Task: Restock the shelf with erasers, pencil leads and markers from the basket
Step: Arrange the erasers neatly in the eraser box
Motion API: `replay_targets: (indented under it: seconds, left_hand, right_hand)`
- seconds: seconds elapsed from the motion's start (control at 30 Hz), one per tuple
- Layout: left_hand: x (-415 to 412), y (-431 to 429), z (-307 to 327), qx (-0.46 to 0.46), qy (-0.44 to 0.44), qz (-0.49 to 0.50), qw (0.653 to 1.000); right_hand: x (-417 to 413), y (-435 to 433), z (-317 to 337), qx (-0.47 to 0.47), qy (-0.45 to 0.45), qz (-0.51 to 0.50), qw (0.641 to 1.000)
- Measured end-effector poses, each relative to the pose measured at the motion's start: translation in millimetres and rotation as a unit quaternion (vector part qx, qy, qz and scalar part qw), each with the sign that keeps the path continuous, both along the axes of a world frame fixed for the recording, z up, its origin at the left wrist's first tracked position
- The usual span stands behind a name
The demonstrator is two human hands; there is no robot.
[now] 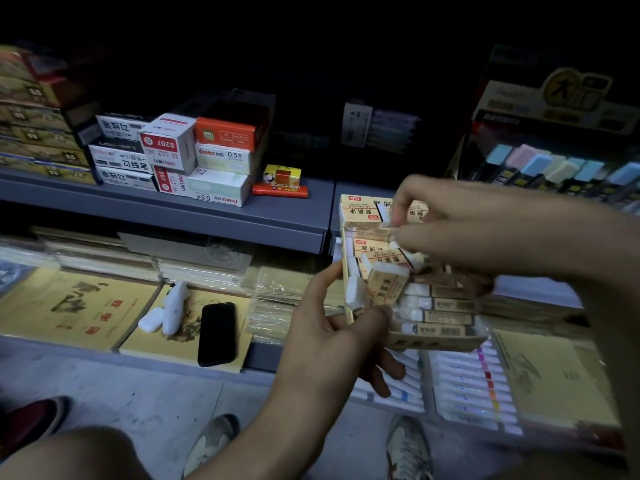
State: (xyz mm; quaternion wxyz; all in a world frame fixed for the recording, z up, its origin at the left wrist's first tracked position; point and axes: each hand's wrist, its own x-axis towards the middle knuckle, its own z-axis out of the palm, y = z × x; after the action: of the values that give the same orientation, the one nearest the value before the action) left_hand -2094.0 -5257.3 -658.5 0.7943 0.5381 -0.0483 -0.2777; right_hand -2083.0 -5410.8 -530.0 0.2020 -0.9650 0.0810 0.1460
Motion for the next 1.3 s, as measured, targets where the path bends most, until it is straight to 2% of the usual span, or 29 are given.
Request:
replay_targets:
  seconds: [0.1,0.17,0.23,0.3,0.43,0.53,0.73,0.97,1.17,1.3]
  left_hand:
    - [-1,1,1,-0.003,0.002,0.001,1.000]
    - [-1,2,2,-0.004,0.003,0.001,1.000]
    - [0,2,2,-0.006,0.001,0.001,1.000]
    - [0,2,2,-0.007,-0.001,0.002,1.000]
    - [1,1,1,-0.005,-0.012,-0.002,1.000]
    - [2,0,-1,-0.007,-0.018,0.000,1.000]
    - [2,1,-3,-0.001,-0.036,-0.002,0.999]
    - [1,1,-2,-0.002,-0.022,-0.002,1.000]
    - [0,2,0,-0.004,-0.019,0.000,1.000]
    - [0,2,0,-0.006,-0.016,-0.002,1.000]
  right_hand:
    - [-8,-18,8,0.076,-0.058,0.018,0.995]
    - [-10,-26,8,0.084,-0.062,0.020,0.994]
    - [-9,-32,6,0.077,-0.064,0.004,0.995]
    - [-7,-37,2,0.054,-0.109,-0.021,0.992]
    - [-2,-32,-2,-0.057,-0.203,-0.027,0.977]
    - [0,-20,-7,-0.038,-0.247,-0.005,0.968]
    - [4,-12,-23,-0.058,-0.249,0.041,0.966]
    - [4,-9,-43,-0.097,-0.174,0.044,0.979]
    - [1,-8,-47,-0.056,-0.279,0.007,0.959]
    - [-1,-11,-52,-0.040,-0.297,-0.023,0.954]
